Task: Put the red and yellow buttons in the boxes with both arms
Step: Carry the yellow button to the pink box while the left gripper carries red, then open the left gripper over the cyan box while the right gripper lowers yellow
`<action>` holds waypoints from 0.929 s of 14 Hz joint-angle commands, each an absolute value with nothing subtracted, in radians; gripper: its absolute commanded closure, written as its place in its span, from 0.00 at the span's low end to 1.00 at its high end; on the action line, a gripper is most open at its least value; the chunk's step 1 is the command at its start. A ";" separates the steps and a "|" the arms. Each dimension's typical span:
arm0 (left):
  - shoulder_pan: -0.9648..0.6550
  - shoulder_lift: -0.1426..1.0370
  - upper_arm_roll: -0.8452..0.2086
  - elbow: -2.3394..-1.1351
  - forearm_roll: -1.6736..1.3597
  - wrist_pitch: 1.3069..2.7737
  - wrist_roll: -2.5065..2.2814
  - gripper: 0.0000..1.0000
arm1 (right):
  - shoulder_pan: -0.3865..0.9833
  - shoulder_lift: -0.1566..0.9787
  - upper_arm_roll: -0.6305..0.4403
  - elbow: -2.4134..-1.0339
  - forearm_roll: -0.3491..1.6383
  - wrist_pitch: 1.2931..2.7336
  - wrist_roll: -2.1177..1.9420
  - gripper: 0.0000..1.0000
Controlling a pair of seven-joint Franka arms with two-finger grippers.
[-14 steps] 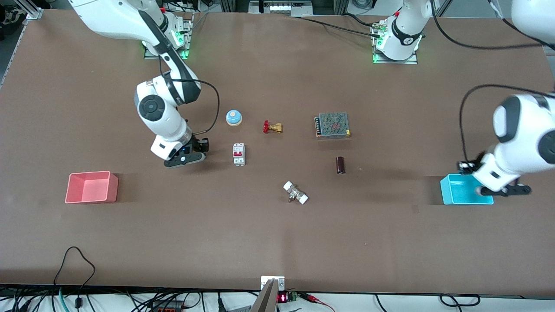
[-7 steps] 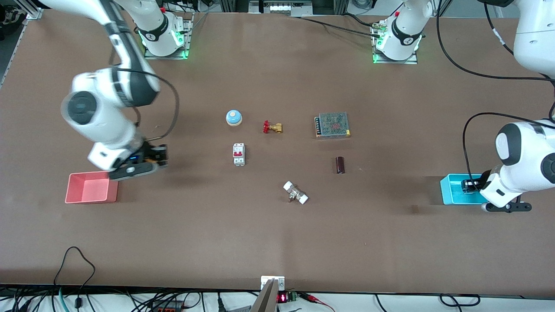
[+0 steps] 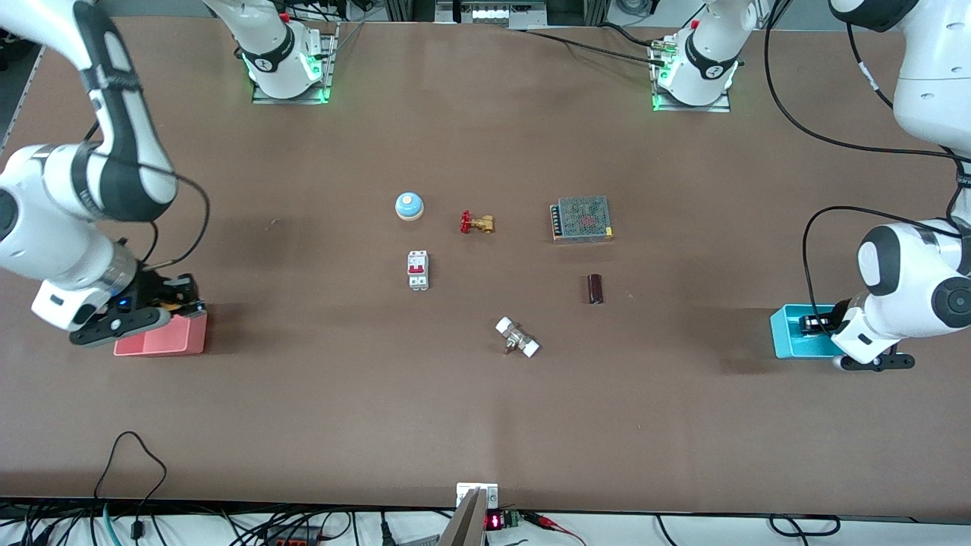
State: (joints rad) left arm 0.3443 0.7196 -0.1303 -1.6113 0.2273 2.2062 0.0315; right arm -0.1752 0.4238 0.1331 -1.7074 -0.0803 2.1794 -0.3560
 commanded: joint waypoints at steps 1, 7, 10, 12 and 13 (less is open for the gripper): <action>0.353 0.719 -0.143 -1.588 0.242 2.204 0.048 0.03 | -0.212 0.491 0.121 -1.655 -0.063 2.219 -0.451 0.70; 0.353 0.634 -0.144 -1.582 0.242 2.181 0.097 0.00 | -0.230 0.522 0.066 -1.646 -0.063 2.250 -0.523 0.70; 0.344 0.516 -0.176 -1.575 0.244 2.035 0.101 0.00 | -0.233 0.557 0.052 -1.643 -0.045 2.272 -0.525 0.69; 0.345 0.427 -0.236 -1.559 0.242 1.923 0.098 0.00 | -0.233 0.587 0.040 -1.643 -0.022 2.316 -0.558 0.69; 0.344 0.401 -0.264 -1.524 0.241 1.839 0.097 0.00 | -0.233 0.603 0.032 -1.643 -0.005 2.348 -0.575 0.69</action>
